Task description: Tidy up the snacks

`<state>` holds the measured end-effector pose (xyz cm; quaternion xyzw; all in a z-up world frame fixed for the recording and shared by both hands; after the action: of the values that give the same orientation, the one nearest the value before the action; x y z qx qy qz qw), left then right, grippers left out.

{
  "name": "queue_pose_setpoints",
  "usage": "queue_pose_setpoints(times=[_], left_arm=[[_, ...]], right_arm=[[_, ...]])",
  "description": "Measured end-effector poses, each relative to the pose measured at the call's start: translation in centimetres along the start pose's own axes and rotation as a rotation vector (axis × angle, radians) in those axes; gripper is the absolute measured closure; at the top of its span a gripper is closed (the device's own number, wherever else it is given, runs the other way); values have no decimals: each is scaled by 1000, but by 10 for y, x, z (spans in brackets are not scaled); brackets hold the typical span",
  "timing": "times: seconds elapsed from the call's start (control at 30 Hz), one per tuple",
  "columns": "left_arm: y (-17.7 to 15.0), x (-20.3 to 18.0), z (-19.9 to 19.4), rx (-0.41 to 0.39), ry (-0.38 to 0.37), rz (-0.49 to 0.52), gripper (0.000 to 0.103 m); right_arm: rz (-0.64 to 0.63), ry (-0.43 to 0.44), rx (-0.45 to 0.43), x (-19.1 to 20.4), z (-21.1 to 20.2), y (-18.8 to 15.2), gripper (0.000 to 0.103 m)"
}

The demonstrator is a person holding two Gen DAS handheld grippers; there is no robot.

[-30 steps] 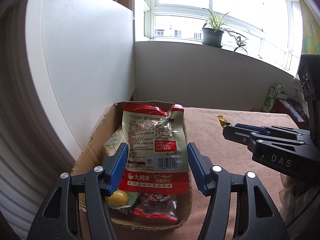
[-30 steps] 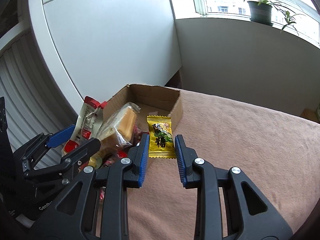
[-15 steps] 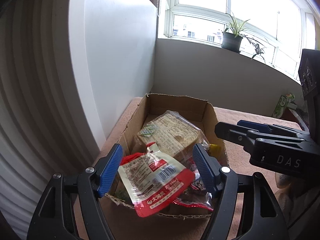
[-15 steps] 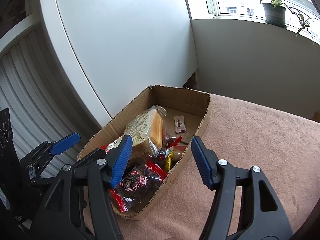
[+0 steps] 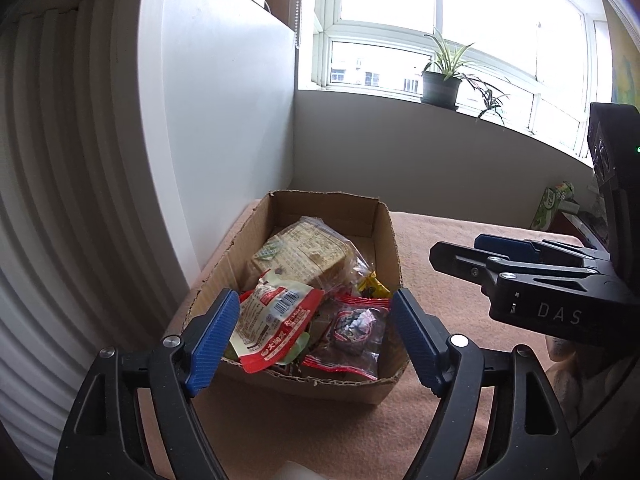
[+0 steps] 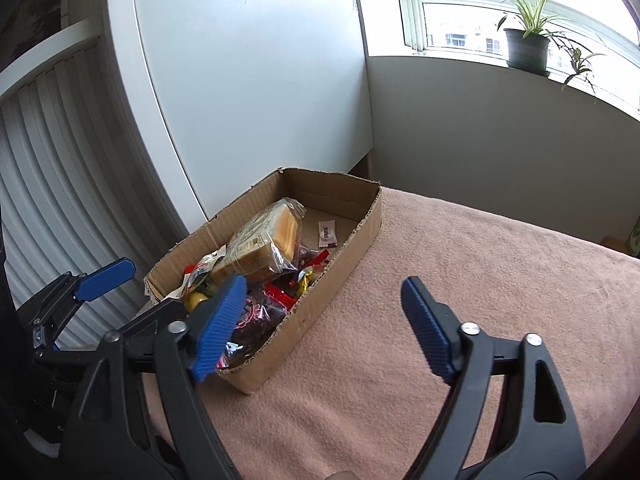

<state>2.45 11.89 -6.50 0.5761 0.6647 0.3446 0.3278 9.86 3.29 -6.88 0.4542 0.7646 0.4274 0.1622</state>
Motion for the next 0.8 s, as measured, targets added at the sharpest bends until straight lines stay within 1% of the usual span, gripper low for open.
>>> queue_pose_setpoints(times=[0.17, 0.3, 0.5, 0.6, 0.8], left_arm=[[-7, -3, 0, 14, 2, -2, 23], [-10, 0, 0, 30, 7, -32, 21], [-9, 2, -1, 25, 12, -52, 21], [-9, 2, -1, 24, 13, -52, 21], [-7, -2, -5, -3, 15, -34, 21]], right_arm=[[-31, -45, -16, -7, -9, -6, 15], [-30, -65, -3, -14, -7, -11, 14], [-27, -79, -3, -20, -9, -13, 13], [-24, -83, -9, -21, -10, -13, 13], [-25, -89, -6, -23, -11, -14, 13]])
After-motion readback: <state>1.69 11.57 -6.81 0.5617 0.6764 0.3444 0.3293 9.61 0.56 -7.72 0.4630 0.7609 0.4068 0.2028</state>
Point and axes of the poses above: each gripper's, at about its wrist camera, not at the fingertips, and z roughly the way its jaws point, x to its left, y to its top, the point moved 7 cm from there along z, roughly the way its jaws point, and after that the axes turned 1 degree about z, right-handed, at the moved point
